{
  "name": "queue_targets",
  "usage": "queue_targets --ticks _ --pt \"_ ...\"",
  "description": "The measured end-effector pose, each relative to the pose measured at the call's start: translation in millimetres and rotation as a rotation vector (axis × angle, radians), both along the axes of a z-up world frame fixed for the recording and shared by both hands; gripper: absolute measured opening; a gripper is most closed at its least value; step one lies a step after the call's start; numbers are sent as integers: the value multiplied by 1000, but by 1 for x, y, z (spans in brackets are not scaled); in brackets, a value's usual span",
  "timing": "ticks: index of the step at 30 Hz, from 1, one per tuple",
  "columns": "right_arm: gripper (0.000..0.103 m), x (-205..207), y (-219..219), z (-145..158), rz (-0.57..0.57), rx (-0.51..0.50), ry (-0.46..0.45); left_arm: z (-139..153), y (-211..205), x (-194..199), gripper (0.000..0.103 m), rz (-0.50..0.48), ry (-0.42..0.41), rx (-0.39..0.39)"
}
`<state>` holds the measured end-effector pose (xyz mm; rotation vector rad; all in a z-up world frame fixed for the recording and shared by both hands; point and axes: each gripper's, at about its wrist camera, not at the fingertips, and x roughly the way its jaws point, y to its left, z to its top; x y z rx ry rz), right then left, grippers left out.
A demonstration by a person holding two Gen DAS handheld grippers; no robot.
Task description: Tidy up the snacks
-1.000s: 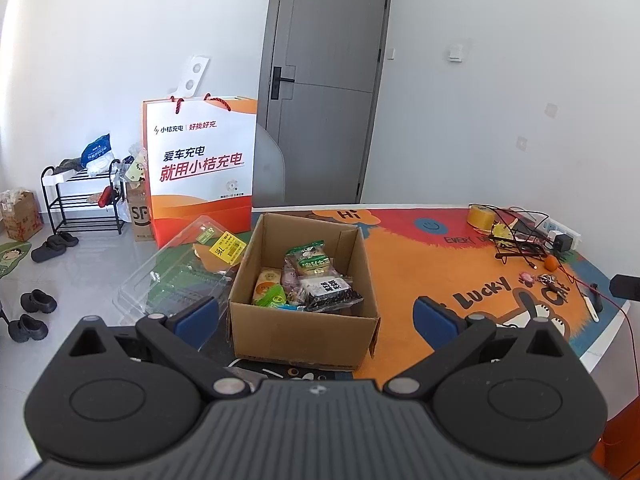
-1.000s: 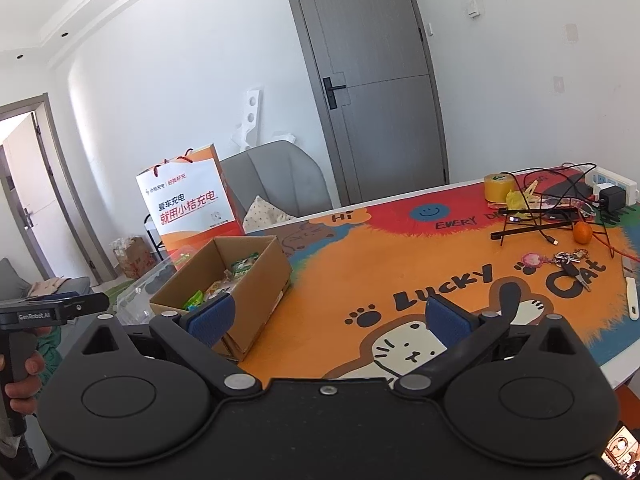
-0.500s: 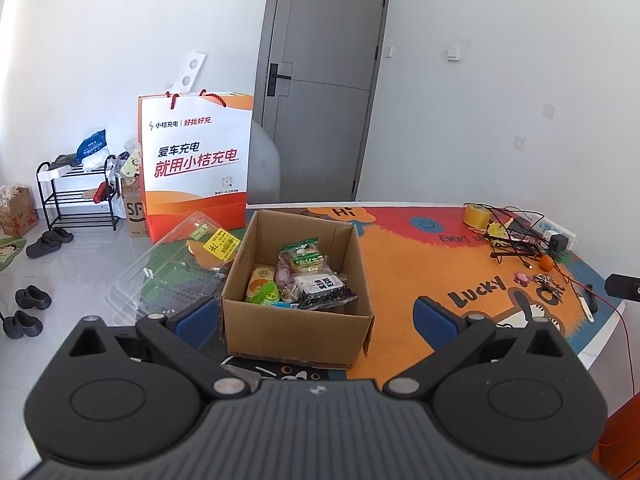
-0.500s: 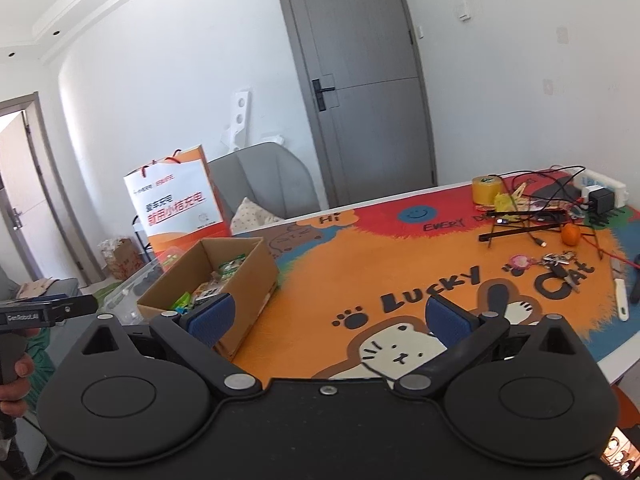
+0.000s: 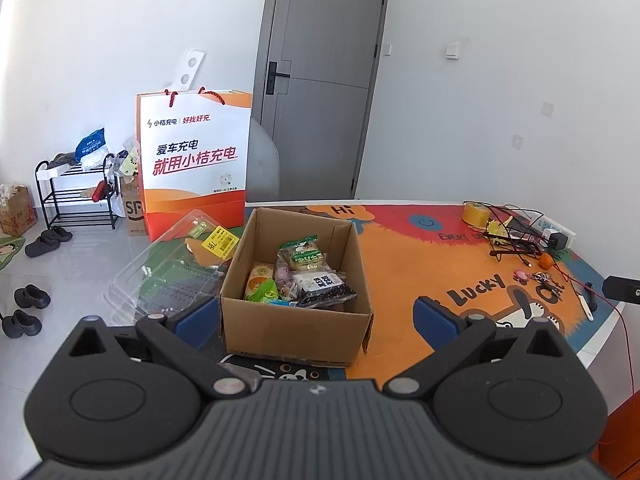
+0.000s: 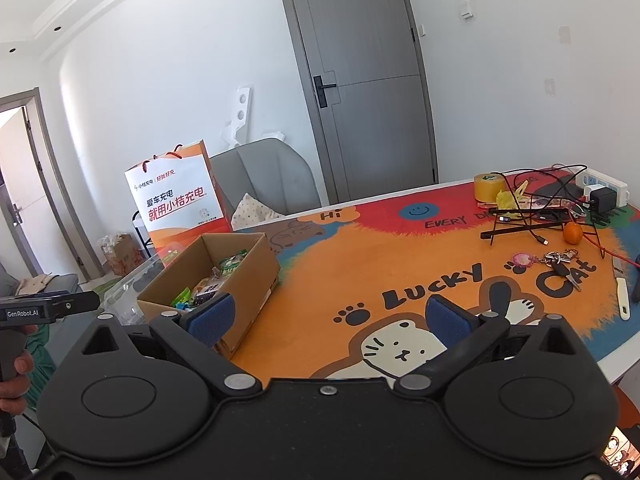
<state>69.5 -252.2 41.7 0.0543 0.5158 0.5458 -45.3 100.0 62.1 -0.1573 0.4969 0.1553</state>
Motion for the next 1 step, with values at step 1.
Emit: queue_targets --ticks 1 --pt "103 0 0 0 0 2 -1 0 0 0 103 -1 -1 2"
